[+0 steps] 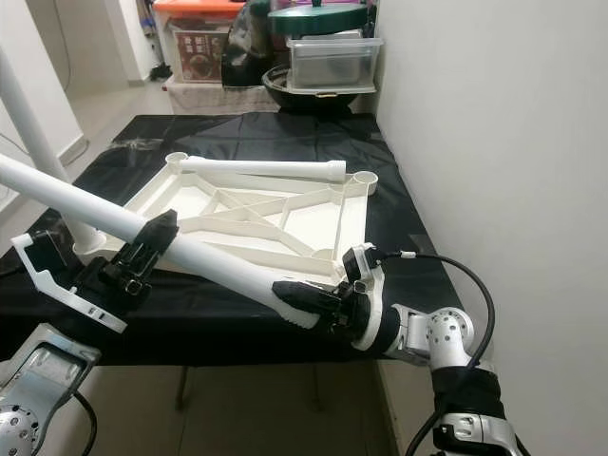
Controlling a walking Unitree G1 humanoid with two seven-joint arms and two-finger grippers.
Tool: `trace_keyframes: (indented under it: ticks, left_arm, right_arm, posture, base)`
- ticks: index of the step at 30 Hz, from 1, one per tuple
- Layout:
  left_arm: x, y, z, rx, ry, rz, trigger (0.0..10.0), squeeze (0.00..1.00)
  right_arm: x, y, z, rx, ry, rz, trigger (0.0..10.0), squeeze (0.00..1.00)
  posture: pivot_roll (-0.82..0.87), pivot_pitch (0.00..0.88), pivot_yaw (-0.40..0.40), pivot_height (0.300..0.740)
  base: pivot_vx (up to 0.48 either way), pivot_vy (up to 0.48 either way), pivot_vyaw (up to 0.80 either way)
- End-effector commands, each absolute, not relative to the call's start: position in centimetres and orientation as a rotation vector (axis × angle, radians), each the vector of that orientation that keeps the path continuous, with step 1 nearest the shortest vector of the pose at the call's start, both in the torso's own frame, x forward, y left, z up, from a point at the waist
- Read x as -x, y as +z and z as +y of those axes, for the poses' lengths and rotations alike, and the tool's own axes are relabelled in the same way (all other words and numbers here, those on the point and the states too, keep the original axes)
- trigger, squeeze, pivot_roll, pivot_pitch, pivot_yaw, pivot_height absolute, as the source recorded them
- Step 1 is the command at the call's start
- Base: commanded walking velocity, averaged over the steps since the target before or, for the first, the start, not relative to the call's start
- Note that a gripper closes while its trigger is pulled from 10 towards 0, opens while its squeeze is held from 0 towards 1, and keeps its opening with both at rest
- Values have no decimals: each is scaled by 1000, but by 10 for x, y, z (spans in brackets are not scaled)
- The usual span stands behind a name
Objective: Building children table
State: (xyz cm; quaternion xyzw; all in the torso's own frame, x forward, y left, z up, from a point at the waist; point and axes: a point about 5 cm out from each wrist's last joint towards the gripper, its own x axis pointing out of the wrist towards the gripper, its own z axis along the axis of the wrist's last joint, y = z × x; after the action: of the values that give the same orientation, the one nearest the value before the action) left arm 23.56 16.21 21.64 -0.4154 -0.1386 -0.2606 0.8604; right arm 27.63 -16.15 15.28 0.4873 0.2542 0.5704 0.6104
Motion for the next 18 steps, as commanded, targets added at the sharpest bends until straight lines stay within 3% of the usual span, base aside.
trace_keyframes:
  ticks: [1,8,9,11,12,13,18]
  left_arm:
    - [-232,228,166,899,-564,-362,10000,0]
    - [-228,231,170,950,-576,-391,10000,0]
    - [-227,231,170,956,-584,-391,7686,0]
    - [-227,231,170,956,-584,-391,7686,0]
    - [-227,231,171,968,-583,-398,667,0]
    - [-227,232,172,977,-578,-403,0,0]
    - [-227,232,177,1009,-559,-418,0,0]
  right_arm:
    - [-274,149,-161,-1098,1302,619,0,0]
    - [-273,148,-164,-1105,1301,628,0,0]
    - [-272,147,-164,-1106,1300,630,0,0]
    - [-272,147,-164,-1106,1300,630,0,0]
    - [-272,147,-164,-1107,1301,630,0,0]
    - [-272,147,-164,-1107,1303,632,0,0]
    - [-271,147,-165,-1108,1310,637,0,0]
  posture:
    - [-32,0,6,740]
    - [-32,0,2,740]
    - [-32,0,2,740]
    - [-32,0,2,740]
    - [-35,0,-2,740]
    - [-35,0,-2,740]
    - [-35,0,-2,740]
  base:
    - [0,0,0]
    - [0,0,0]
    - [0,0,0]
    - [0,0,0]
    - [0,0,0]
    - [0,0,0]
    - [0,0,0]
